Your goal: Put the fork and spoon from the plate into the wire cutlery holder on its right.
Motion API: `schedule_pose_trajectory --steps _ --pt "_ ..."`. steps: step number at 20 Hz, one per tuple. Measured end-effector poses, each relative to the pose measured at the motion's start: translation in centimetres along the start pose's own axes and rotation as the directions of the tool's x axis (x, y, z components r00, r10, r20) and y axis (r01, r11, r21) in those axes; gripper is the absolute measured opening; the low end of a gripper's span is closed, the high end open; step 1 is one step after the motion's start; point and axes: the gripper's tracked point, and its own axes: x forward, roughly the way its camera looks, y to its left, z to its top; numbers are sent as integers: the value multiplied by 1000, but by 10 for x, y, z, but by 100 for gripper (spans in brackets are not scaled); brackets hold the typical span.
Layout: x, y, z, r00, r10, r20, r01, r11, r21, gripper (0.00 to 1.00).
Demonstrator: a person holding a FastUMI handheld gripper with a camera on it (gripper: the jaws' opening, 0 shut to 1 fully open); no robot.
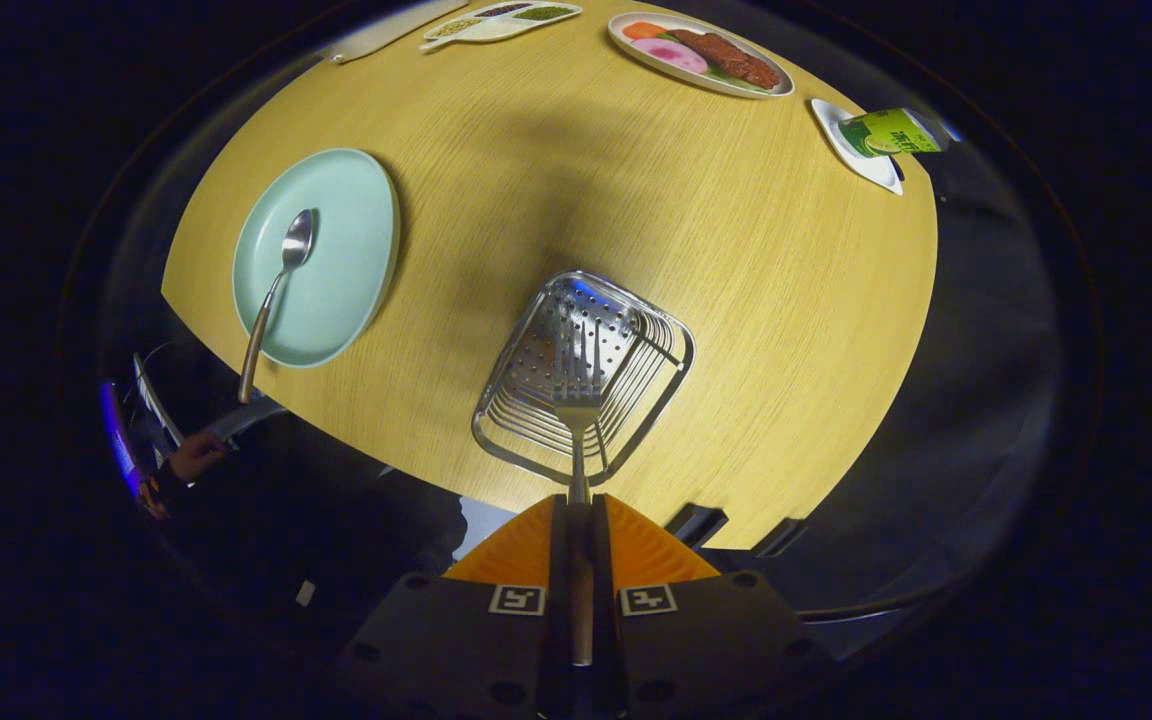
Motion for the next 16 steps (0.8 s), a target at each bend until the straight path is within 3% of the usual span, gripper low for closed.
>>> schedule_pose_trajectory --steps 4,5,9,12,16 --pt "5 -7 3 999 -24 33 24 1000 16 25" --pt "4 -7 5 999 -22 46 21 999 28 32" --pt "-8 -7 14 985 -33 167 24 998 54 34" --pt "-23 -8 15 956 -83 281 66 995 70 34" --pt "-45 10 21 884 -134 448 99 990 101 42"
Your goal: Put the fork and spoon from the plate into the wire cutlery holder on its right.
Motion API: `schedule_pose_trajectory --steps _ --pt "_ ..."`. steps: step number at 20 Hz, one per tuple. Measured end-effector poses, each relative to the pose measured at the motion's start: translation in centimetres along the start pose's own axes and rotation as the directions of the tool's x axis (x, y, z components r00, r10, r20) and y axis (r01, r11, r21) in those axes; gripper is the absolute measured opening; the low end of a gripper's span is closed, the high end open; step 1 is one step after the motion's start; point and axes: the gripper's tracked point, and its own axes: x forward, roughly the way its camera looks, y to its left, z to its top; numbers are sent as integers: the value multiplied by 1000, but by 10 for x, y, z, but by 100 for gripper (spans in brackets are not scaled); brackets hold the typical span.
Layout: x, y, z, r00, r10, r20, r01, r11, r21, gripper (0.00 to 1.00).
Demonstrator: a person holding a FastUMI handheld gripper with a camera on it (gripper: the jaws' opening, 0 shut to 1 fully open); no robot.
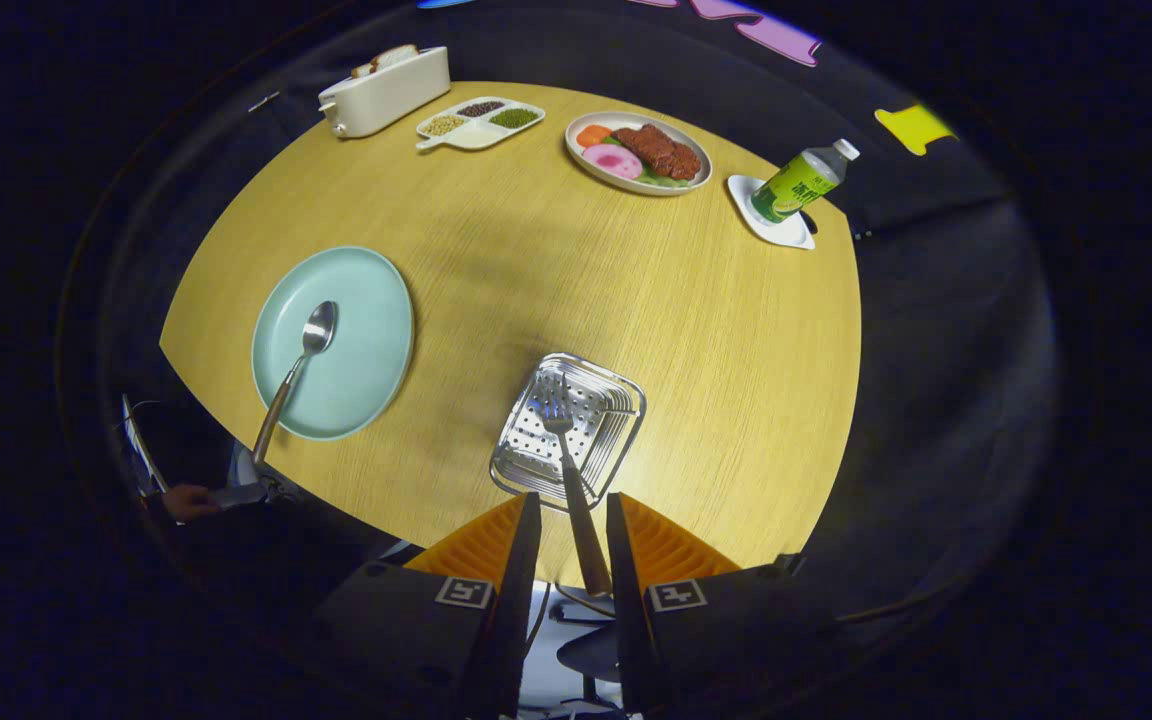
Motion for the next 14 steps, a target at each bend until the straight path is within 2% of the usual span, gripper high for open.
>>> schedule_pose_trajectory --steps 3,7,12,14 --pt "-20 35 19 989 9 149 -9 1000 3 45" --pt "-38 114 39 956 131 263 -151 987 58 45" --pt "-24 194 48 937 233 261 -260 963 72 45" --pt "-11 217 47 939 245 239 -268 961 66 46"
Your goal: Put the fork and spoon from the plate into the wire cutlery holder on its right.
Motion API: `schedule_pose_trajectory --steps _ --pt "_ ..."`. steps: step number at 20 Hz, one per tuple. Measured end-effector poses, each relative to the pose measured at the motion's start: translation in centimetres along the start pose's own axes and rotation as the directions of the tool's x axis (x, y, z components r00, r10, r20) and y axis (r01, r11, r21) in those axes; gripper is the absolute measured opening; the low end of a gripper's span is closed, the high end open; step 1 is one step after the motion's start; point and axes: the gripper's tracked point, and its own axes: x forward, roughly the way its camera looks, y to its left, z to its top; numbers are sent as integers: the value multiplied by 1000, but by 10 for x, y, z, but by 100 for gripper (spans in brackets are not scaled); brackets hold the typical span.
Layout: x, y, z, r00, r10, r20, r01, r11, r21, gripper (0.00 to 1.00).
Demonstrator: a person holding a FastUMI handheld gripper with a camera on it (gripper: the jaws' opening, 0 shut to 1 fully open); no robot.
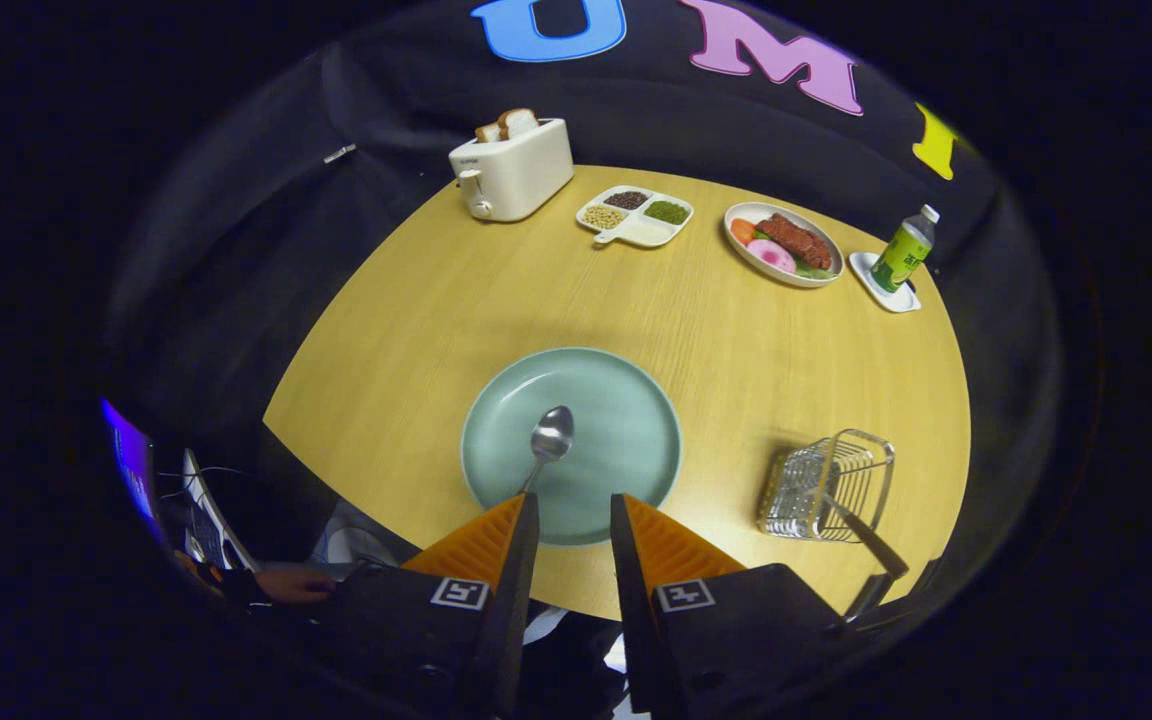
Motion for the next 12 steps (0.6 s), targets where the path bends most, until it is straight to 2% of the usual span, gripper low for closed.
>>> schedule_pose_trajectory --steps 8,10,12 --pt "70 29 -38 991 -4 -135 8 999 33 50" --pt "80 37 -45 987 12 -158 0 997 74 50" --pt "91 34 -51 983 -8 -181 23 996 82 47"
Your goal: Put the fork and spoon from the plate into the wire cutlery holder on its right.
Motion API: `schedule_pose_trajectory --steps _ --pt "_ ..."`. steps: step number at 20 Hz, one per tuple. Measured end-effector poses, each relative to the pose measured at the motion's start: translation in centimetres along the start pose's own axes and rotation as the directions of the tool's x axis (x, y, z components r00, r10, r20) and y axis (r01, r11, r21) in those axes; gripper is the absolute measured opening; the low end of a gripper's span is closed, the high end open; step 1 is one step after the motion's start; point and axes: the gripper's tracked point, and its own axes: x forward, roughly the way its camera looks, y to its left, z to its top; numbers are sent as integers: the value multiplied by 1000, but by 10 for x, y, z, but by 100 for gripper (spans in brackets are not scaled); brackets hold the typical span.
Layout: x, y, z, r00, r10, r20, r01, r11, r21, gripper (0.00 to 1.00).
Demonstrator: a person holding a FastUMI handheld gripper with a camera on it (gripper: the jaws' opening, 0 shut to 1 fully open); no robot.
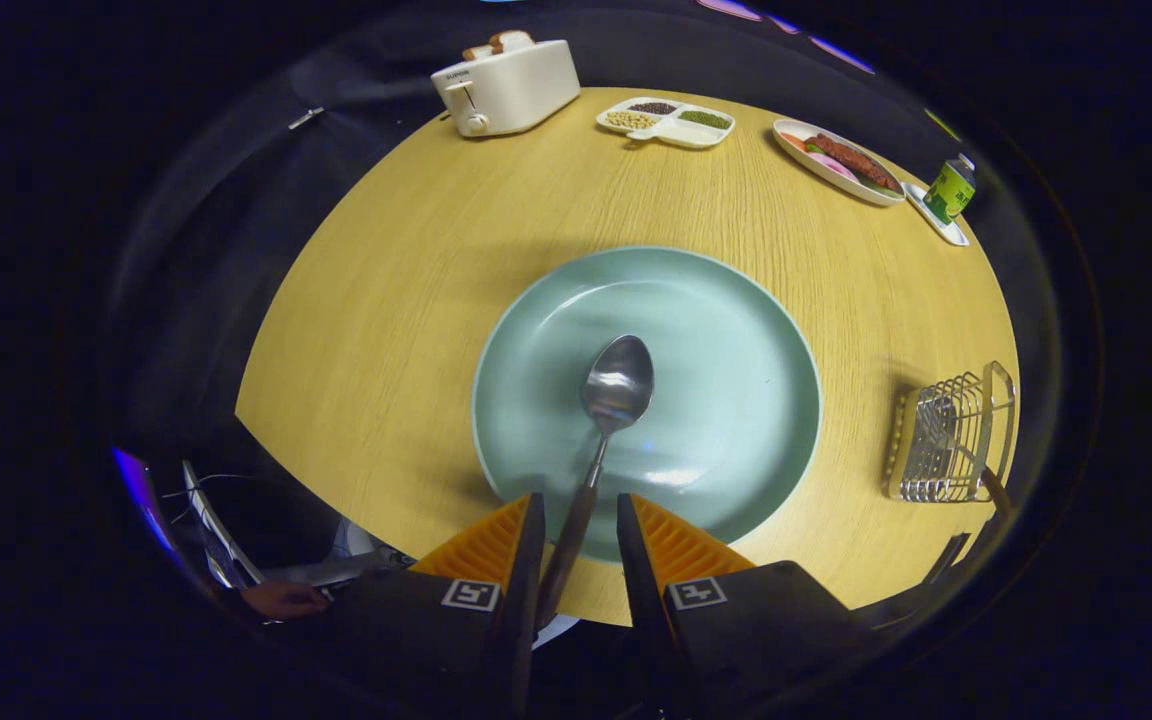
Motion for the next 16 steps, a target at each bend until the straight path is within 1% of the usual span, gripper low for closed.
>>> schedule_pose_trajectory --steps 4,6,7,8,9,12,16 --pt "17 -11 -3 998 -47 -34 48 999 14 46" --pt "26 -16 -8 997 -56 -57 57 998 22 46" --pt "22 -20 -8 996 -72 -61 74 997 30 39" --pt "23 -22 -4 996 -74 -57 77 996 39 30" --pt "24 -22 -3 996 -65 -61 67 997 43 14" --pt "20 -24 -2 997 -32 -72 35 999 31 8" --pt "-15 -32 13 1000 8 -15 -8 1000 12 8"
